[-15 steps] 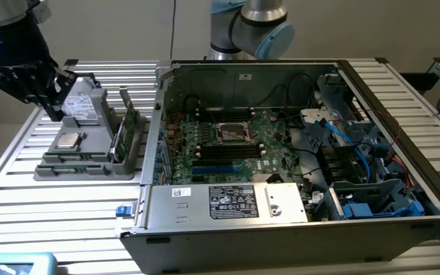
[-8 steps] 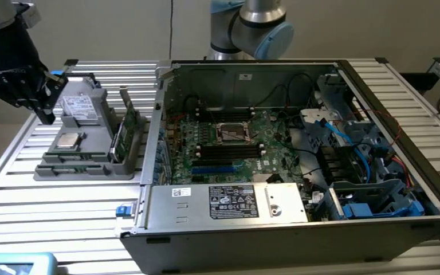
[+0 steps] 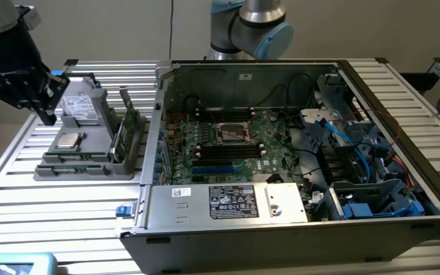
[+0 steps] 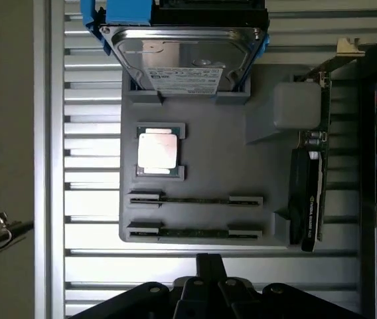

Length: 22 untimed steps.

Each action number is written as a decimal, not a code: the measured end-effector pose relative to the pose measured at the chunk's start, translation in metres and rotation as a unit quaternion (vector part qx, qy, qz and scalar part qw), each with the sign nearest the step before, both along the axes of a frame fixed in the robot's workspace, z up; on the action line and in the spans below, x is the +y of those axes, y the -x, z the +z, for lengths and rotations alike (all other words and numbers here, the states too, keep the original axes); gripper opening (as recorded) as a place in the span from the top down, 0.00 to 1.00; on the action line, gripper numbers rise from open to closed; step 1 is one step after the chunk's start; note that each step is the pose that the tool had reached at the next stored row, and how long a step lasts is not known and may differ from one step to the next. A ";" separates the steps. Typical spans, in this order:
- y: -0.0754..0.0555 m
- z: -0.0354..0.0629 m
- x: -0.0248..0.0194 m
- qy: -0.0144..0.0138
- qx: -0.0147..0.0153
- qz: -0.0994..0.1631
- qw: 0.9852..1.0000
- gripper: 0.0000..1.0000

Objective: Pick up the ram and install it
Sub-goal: 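Reach for the ram, then pick up the ram and move it above insertion slot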

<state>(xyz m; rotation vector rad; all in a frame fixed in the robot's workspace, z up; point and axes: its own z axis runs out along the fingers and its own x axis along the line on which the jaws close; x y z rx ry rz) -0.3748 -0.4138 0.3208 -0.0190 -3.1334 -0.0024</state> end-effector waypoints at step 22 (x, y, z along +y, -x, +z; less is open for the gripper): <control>0.000 -0.0012 0.0001 -0.001 -0.001 0.158 0.987 0.89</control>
